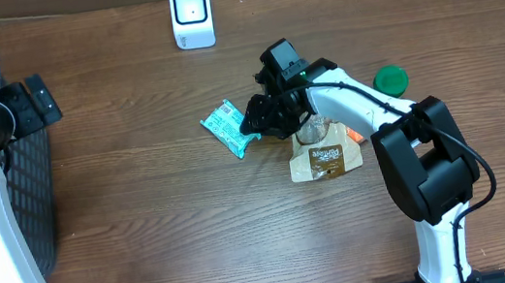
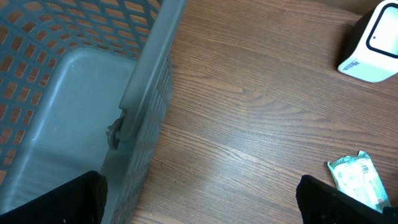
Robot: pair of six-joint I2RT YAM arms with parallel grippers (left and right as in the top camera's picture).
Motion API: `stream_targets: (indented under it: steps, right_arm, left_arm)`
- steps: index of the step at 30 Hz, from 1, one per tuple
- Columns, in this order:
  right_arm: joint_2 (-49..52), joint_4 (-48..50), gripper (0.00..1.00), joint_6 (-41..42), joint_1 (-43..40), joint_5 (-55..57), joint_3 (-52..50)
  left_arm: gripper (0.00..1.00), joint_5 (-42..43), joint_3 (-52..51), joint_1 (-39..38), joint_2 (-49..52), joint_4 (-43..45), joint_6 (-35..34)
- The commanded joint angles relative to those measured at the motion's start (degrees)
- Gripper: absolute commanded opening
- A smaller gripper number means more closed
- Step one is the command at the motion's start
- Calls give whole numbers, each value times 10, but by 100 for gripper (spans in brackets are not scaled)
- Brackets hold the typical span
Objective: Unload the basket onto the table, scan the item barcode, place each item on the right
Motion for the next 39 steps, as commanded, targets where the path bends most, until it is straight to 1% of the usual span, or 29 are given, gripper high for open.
stream_targets:
  steps: [1,8,15,18,19,20,21,22,27,32,35,39]
  right_arm:
    - [0,19,46,19,1,17,-10]
    - [25,40,46,31,7,24,-11]
    - [61,40,45,34,26,-3,-13]
    - [66,40,34,34,29,-2,-13]
    - [66,40,26,34,29,-2,-13]
    - [66,40,15,34,28,-2,-13]
    - [66,40,6,34,25,-2,-13]
    - [66,38,4,34,24,-2,-13]
    - [54,21,4,26,9,-5,-12]
    - [-5,-4,4,-66,-5,-5,-12]
    - [-72,-26,4,-124,-9,-5,-12]
    - [-150,-49,4,-160,-9,-5,-12]
  left_arm:
    - [99,0,12,0,1,0,13]
    - [100,0,12,0,1,0,13]
    - [100,0,12,0,1,0,13]
    - [100,0,12,0,1,0,13]
    - [100,0,12,0,1,0,13]
    - [100,0,12,0,1,0,13]
    - [100,0,12,0,1,0,13]
    - [99,0,12,0,1,0,13]
    - [100,0,12,0,1,0,13]
    - [100,0,12,0,1,0,13]
    - [100,0,12,0,1,0,13]
    - [100,0,12,0,1,0,13]
